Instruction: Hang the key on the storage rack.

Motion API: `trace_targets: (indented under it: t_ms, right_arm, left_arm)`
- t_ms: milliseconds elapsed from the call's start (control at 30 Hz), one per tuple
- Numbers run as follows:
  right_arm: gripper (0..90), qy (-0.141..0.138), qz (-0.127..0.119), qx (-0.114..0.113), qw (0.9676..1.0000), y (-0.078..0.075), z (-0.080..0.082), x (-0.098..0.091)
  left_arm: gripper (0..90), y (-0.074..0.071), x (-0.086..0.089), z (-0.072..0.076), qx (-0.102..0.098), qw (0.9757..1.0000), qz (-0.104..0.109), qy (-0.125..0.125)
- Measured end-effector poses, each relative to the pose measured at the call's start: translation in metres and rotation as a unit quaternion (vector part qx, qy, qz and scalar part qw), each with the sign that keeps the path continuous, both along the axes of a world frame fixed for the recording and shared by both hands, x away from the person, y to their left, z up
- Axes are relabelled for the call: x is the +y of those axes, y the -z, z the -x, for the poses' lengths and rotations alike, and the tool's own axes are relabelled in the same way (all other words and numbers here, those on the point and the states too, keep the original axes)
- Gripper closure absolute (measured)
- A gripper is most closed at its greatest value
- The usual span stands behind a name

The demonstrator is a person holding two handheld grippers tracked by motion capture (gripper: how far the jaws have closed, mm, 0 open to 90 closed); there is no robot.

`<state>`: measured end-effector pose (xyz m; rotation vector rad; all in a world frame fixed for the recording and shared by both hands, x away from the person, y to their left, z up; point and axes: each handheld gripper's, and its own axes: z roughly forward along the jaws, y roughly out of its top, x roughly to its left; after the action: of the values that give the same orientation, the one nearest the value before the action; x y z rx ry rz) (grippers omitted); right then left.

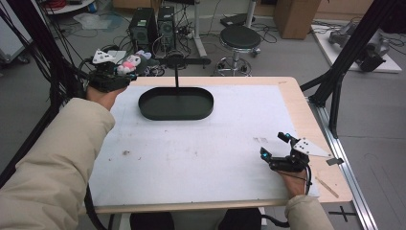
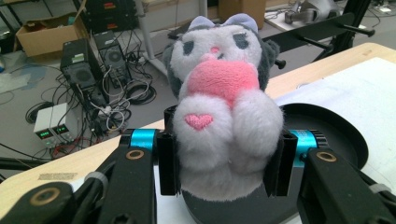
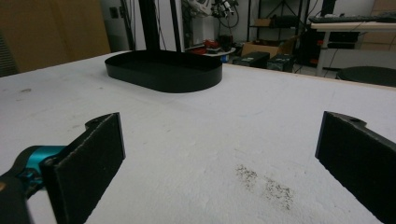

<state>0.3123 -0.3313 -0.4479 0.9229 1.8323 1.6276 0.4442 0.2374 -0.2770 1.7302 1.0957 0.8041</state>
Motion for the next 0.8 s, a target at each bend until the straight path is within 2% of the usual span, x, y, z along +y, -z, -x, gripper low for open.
trace_targets:
  t_ms: [100, 200, 600, 800]
  right_arm:
    - [0.6, 0.002, -0.003, -0.004, 1.0000, 0.000, 0.000, -0.001]
    - [0.5, 0.004, -0.004, 0.000, 1.0000, 0.000, 0.000, -0.001]
    - [0.5, 0.011, -0.006, -0.006, 0.9999, 0.001, 0.002, -0.001]
    - [0.6, 0.014, -0.005, -0.009, 0.9999, 0.001, 0.002, -0.001]
  left_arm:
    - [57.3, 0.001, 0.000, -0.001, -0.003, 1.0000, 0.007, -0.001]
    - [57.3, 0.000, 0.000, -0.001, -0.004, 1.0000, 0.003, 0.001]
    - [57.2, 0.008, 0.003, -0.010, 0.005, 0.9998, 0.005, -0.019]
    - [57.2, 0.011, 0.006, -0.012, 0.017, 0.9994, -0.008, -0.027]
